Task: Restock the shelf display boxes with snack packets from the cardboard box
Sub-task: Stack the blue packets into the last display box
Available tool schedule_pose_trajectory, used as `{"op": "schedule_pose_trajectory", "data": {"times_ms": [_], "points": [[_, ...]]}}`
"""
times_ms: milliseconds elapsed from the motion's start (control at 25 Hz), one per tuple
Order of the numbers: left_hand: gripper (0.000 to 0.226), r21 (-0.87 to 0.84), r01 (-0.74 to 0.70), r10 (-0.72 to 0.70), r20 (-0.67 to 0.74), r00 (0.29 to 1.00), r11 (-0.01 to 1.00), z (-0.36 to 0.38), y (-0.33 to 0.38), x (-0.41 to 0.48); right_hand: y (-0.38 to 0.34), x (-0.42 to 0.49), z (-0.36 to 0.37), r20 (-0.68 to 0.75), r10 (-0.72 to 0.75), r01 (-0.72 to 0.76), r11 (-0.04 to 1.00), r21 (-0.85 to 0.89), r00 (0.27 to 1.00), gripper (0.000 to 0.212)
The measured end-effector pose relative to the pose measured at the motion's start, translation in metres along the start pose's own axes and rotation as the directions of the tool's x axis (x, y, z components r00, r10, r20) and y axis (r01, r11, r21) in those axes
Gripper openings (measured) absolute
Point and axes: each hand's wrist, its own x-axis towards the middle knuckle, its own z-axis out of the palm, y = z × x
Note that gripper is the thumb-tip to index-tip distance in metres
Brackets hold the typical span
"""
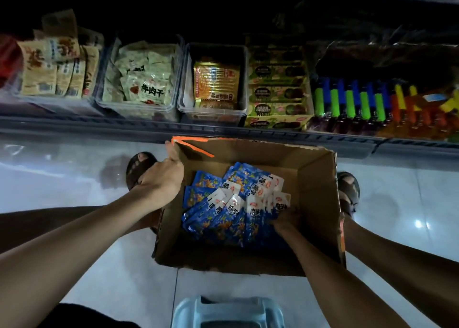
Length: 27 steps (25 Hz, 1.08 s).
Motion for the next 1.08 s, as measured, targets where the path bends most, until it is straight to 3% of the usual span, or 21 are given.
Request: {"op": "schedule_pose_trajectory", "data": {"times_ms": [120, 280, 440, 520, 640, 920, 1000, 1080], "points": [[0.085, -0.034, -0.025, 0.025, 0.000, 1.000, 0.999, 0.000, -0.003, 0.002, 0.006, 0.006, 0.006, 0.031, -0.012, 0.012, 1.000, 0.027, 0.999, 0.103], [0.086, -0.075, -0.030, 0.031, 0.009, 0.999, 0.997, 0.000, -0.004, -0.002, 0.008, 0.003, 0.006, -0.034, -0.014, 0.011, 0.996, -0.091, 0.999, 0.098], [0.090, -0.089, -0.027, 0.029, 0.024, 0.999, 0.996, -0.004, -0.004, -0.004, 0.010, 0.006, 0.014, -0.043, -0.043, 0.044, 0.999, 0.015, 0.998, 0.101], [0.091, -0.082, -0.027, 0.029, 0.026, 0.999, 0.996, -0.005, -0.002, -0.005, 0.013, 0.009, 0.014, -0.040, -0.061, 0.063, 0.997, 0.047, 0.997, 0.094], [0.091, -0.073, -0.022, 0.024, 0.030, 0.999, 0.997, -0.005, -0.002, -0.005, 0.013, 0.005, 0.008, -0.039, -0.132, 0.130, 0.990, -0.050, 0.991, 0.084], [0.088, 0.032, 0.006, -0.006, -0.008, 1.000, 0.999, -0.022, 0.008, -0.019, -0.032, -0.058, -0.042, 0.154, -0.308, 0.315, 0.949, -0.023, 0.939, 0.064], [0.087, 0.062, -0.019, 0.028, -0.149, 0.988, 0.998, -0.035, 0.015, -0.029, -0.045, -0.086, -0.059, 0.274, -0.352, 0.330, 0.936, 0.125, 0.895, 0.043], [0.075, -0.012, -0.122, 0.115, -0.249, 0.962, 0.993, -0.048, 0.028, -0.038, -0.057, -0.119, -0.080, 0.362, -0.422, 0.331, 0.899, 0.288, 0.831, 0.027]]}}
